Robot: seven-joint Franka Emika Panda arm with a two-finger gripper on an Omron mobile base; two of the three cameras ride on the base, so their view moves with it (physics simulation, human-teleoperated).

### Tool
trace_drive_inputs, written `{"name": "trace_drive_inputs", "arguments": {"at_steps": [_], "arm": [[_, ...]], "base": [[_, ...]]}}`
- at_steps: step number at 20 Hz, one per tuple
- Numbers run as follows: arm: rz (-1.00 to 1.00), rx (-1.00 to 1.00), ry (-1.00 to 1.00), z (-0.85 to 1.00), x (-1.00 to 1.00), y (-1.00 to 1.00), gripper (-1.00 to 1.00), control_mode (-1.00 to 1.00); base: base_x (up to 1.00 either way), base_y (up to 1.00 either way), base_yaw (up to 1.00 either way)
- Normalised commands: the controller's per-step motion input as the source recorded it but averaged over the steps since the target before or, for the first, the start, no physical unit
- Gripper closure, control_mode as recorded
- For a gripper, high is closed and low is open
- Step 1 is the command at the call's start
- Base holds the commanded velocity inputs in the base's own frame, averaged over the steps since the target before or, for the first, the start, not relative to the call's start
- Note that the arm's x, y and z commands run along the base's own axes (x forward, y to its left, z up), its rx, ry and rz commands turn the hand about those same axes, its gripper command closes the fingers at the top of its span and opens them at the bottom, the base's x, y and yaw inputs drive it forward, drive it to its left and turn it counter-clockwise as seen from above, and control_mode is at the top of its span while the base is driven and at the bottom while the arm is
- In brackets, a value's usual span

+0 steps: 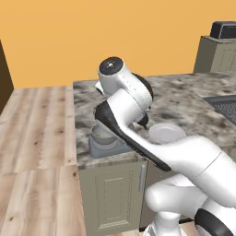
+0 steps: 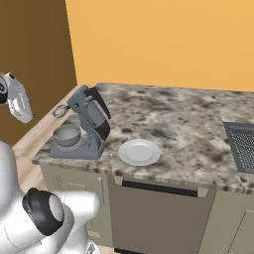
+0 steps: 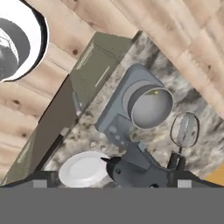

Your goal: Add butter and sugar cubes to the stand mixer bowl and then turn on the stand mixer to begin making frosting.

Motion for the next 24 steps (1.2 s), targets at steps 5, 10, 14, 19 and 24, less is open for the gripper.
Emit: {"name": "trace_drive_inputs", "arguments": {"at_steps": [5,10,14,19,24], "arm": [[0.00,0.52,0.01,0.42,-0.01,-1.00,-1.00,-1.00],[0.01,0.37,0.02,0.18,0.00,-1.00,-1.00,-1.00],[0.00,0.29,0.10,0.02,0.02,-1.00,-1.00,-1.00],[-0.01,0.42,0.13,-0.04,0.03,-0.96,-1.00,-1.00],[-0.08,0.41,0.18,-0.29,0.00,-0.63,-1.00,-1.00]], "base": [[0.00,0.00,0.00],[0.00,0.00,0.00],[0.00,0.00,0.00],[0.00,0.00,0.00],[0.00,0.00,0.00]]}}
